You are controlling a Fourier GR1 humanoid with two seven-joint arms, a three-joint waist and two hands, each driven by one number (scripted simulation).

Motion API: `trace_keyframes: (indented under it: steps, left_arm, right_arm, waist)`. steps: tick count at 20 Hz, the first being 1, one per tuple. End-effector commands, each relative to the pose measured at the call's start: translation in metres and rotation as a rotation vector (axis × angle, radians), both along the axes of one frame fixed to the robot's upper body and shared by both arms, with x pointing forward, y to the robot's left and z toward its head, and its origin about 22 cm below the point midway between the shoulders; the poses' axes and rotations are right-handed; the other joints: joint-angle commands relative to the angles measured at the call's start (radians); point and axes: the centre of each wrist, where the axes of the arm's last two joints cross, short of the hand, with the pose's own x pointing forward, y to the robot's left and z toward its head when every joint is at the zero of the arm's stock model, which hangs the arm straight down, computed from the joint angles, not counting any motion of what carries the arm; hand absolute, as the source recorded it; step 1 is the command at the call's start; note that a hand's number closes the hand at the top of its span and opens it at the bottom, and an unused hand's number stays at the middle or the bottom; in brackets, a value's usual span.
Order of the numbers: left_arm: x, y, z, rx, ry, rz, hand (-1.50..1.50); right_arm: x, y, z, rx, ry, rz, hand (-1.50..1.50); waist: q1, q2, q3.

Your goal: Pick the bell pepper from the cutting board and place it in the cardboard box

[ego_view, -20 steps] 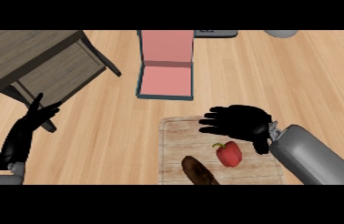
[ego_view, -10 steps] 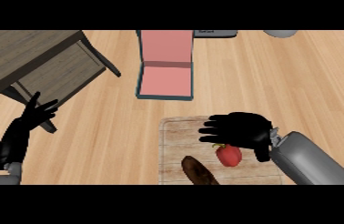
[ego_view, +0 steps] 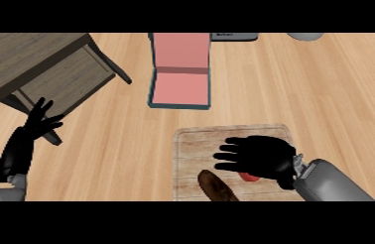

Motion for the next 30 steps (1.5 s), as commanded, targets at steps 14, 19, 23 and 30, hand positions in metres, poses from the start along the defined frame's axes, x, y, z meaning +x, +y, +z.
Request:
trace_keyframes:
  steps: [14,19,23,30]
  left_arm:
    - [0.026,-0.001,0.021,0.015,-0.055,0.002,0.00]
    - [0.017,0.009,0.016,0.012,-0.054,0.003,0.00]
    - [-0.004,0.020,0.008,0.021,-0.034,0.074,0.00]
    - [-0.024,0.037,0.006,0.036,-0.023,0.136,0.00]
  right_arm:
    - [0.005,0.013,-0.046,0.060,-0.196,-0.027,1.50]
    - [0.008,0.026,-0.040,0.124,-0.290,-0.026,1.50]
    - [-0.003,-0.005,-0.063,0.141,-0.227,-0.851,1.50]
    - [-0.017,-0.018,-0.057,0.180,-0.392,-1.610,1.50]
  waist:
    - [-0.001,0.003,0.003]
    - [0.000,0.002,0.002]
    - [-0.111,-0.014,0.006]
    - [-0.135,-0.032,-0.003]
